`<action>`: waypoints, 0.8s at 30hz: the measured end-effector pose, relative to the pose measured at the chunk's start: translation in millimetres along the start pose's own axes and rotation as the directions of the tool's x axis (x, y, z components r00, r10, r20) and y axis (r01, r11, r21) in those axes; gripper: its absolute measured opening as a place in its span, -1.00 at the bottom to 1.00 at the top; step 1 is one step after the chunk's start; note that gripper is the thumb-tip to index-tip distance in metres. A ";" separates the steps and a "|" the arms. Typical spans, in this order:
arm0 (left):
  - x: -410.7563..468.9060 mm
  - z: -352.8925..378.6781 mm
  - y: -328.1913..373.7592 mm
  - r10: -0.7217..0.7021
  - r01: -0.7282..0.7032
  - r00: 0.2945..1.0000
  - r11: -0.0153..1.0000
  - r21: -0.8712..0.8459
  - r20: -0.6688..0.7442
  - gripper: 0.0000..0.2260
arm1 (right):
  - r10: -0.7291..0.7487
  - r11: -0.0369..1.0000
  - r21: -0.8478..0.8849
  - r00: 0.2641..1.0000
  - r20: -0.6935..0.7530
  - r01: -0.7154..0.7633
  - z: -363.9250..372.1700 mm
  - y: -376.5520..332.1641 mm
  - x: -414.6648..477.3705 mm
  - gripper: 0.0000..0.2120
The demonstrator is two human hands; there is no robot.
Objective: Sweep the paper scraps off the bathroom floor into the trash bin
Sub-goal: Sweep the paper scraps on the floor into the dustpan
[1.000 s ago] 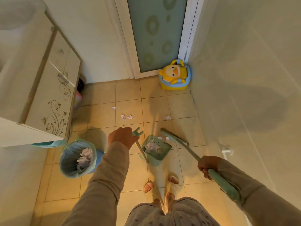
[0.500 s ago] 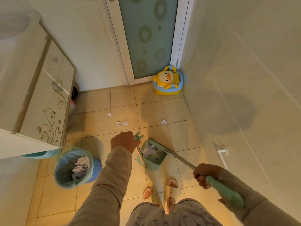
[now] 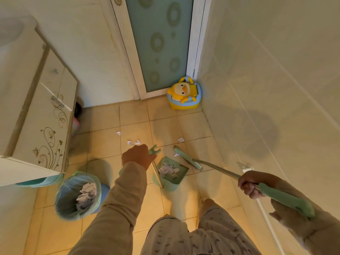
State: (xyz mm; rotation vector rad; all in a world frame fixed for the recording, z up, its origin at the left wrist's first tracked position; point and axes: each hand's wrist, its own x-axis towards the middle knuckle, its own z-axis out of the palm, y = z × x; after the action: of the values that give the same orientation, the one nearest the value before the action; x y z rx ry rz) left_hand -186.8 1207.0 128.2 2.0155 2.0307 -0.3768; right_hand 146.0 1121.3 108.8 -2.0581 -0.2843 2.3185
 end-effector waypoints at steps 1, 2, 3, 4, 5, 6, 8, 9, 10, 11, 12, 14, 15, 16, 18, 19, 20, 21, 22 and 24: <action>1.5 -0.6 4.0 -0.002 0.002 1.000 1.000 0.003 0.002 -0.59 | -0.005 1.000 -0.015 1.000 -0.016 0.005 -5.5 -5.1 0.0 -0.46; 4.1 -1.1 8.1 -0.004 0.004 1.000 1.000 0.009 0.004 -0.58 | -0.012 1.000 -0.018 0.999 -0.030 0.012 -12.2 -11.1 1.4 -0.46; 7.0 -2.1 12.2 -0.007 0.007 1.000 1.000 0.015 0.008 -0.59 | -0.017 1.000 -0.015 0.999 -0.039 0.017 -18.1 -17.2 2.4 -0.45; 11.4 -3.6 18.4 -0.011 0.011 1.000 1.000 0.013 0.010 -0.59 | -0.024 1.000 -0.014 0.999 -0.047 0.023 -25.9 -25.1 2.4 -0.46; 16.2 -5.7 25.0 -0.015 0.015 1.000 1.000 0.007 0.011 -0.59 | -0.030 0.999 -0.021 0.998 -0.057 0.029 -33.3 -33.5 2.8 -0.48; 21.7 -8.3 32.1 -0.019 0.019 1.000 1.000 0.003 0.011 -0.59 | -0.039 0.999 -0.037 0.997 -0.072 0.036 -41.3 -42.9 2.9 -0.50; 31.2 -14.3 45.2 -0.035 0.035 0.999 0.999 0.003 0.015 -0.58 | -0.066 0.995 -0.080 0.992 -0.106 0.058 -56.7 -62.8 2.6 -0.49; 35.9 -17.5 52.7 -0.055 0.055 0.998 0.998 -0.002 0.023 -0.56 | -0.083 0.991 -0.112 0.989 -0.119 0.070 -65.2 -74.0 2.2 -0.51; 40.7 -20.6 59.8 -0.082 0.083 0.996 0.997 -0.010 0.040 -0.53 | -0.099 0.987 -0.140 0.986 -0.132 0.081 -72.8 -84.8 2.3 -0.56; 45.3 -23.2 66.8 -0.113 0.114 0.991 0.993 -0.018 0.066 -0.50 | -0.113 0.983 -0.160 0.984 -0.140 0.090 -80.8 -95.7 2.4 -0.61; 49.4 -25.4 72.7 -0.146 0.149 0.985 0.988 -0.028 0.090 -0.47 | -0.124 0.979 -0.179 0.981 -0.147 0.097 -88.3 -107.6 3.1 -0.64; 53.3 -27.1 79.9 -0.207 0.214 0.973 0.975 -0.058 0.102 -0.51 | -0.141 0.966 -0.238 0.979 -0.149 0.103 -99.5 -130.6 5.9 -0.67; 54.4 -26.6 83.7 -0.239 0.246 0.967 0.966 -0.077 0.090 -0.55 | -0.147 0.957 -0.271 0.977 -0.153 0.102 -105.8 -142.8 9.0 -0.67; 53.8 -25.7 86.8 -0.272 0.279 0.959 0.955 -0.100 0.078 -0.58 | -0.154 0.948 -0.302 0.976 -0.154 0.102 -111.4 -154.8 12.2 -0.68; 49.3 -23.7 94.0 -0.325 0.333 0.942 0.932 -0.141 0.080 -0.61 | -0.170 0.937 -0.330 0.974 -0.149 0.114 -118.4 -174.7 16.6 -0.72; 47.3 -21.9 98.0 -0.338 0.348 0.937 0.925 -0.154 0.093 -0.61 | -0.176 0.931 -0.346 0.973 -0.147 0.116 -120.3 -183.3 19.7 -0.74; 46.7 -20.6 102.3 -0.344 0.358 0.933 0.919 -0.164 0.105 -0.61 | -0.180 0.924 -0.365 0.972 -0.149 0.116 -122.3 -189.7 23.0 -0.75; 45.8 -19.1 106.8 -0.351 0.367 0.929 0.914 -0.173 0.118 -0.61 | -0.182 0.920 -0.376 0.972 -0.150 0.114 -122.6 -194.9 27.2 -0.75; 44.8 -18.4 111.1 -0.355 0.373 0.926 0.911 -0.174 0.128 -0.61 | -0.183 0.912 -0.395 0.970 -0.158 0.108 -121.6 -197.7 31.4 -0.76; 44.8 -17.1 117.8 -0.347 0.365 0.929 0.917 -0.159 0.128 -0.61 | -0.172 0.888 -0.453 0.970 -0.174 0.076 -118.6 -196.8 38.2 -0.76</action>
State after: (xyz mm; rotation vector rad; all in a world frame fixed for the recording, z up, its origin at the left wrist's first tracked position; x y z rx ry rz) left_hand -69.3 1255.8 127.7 1.4901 2.2786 -0.3377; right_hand 238.7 1334.1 88.8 -2.3646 -0.9881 2.0798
